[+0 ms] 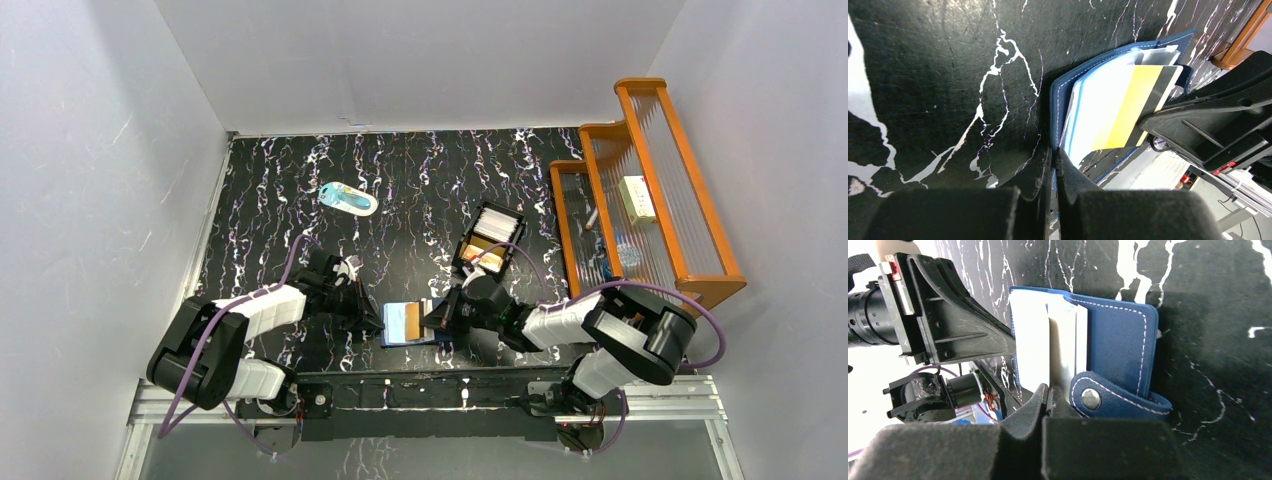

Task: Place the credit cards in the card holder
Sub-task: Insert the credit card into the card holder, then turn over the card slot in the card holder.

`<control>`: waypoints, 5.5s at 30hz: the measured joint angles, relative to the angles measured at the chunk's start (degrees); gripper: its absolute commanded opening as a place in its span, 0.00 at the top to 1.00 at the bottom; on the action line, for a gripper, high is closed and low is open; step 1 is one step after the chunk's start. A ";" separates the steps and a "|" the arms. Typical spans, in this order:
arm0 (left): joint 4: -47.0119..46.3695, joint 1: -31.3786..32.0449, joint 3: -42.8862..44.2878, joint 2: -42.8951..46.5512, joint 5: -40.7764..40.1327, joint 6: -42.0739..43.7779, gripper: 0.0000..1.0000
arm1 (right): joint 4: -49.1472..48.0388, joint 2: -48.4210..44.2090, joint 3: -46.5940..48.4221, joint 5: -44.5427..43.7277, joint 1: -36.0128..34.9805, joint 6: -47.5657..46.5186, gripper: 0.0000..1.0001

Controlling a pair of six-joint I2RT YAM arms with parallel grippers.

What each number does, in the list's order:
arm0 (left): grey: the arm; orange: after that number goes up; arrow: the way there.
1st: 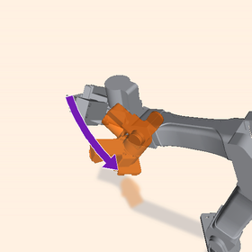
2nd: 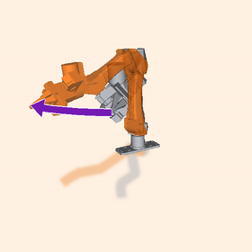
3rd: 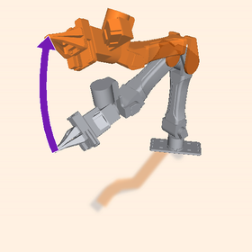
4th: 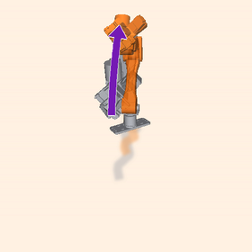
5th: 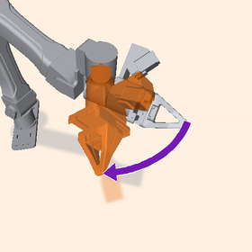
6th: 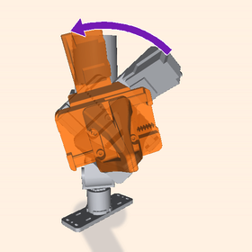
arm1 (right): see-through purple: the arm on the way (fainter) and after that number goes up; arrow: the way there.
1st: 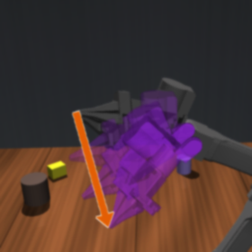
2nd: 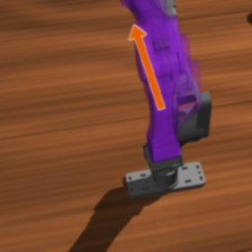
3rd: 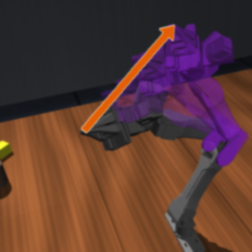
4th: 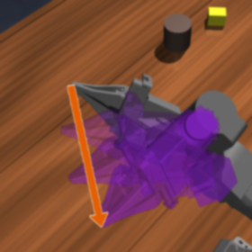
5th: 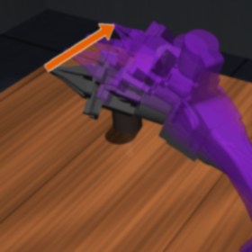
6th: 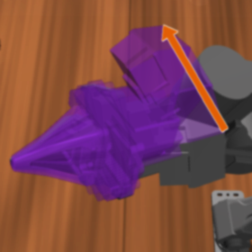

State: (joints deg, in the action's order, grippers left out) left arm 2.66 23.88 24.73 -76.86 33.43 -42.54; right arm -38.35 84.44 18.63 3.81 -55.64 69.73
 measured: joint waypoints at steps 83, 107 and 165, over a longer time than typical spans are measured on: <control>-1.20 1.81 -1.20 2.14 -0.81 -3.54 1.00 | 40.94 6.91 27.34 -7.04 -4.87 -12.39 0.55; -9.90 1.81 -3.91 7.10 2.58 -7.65 0.59 | 33.77 0.52 19.50 -4.07 -3.58 -13.00 0.65; -27.65 8.83 -7.52 9.20 2.47 -12.41 1.00 | 24.46 1.22 13.79 -2.29 -2.47 -13.00 0.71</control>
State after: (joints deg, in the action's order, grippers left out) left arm -24.99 32.71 17.21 -67.66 35.90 -54.96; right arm -13.89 85.67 32.42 1.52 -58.11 56.73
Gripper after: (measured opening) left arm 0.047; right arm 0.287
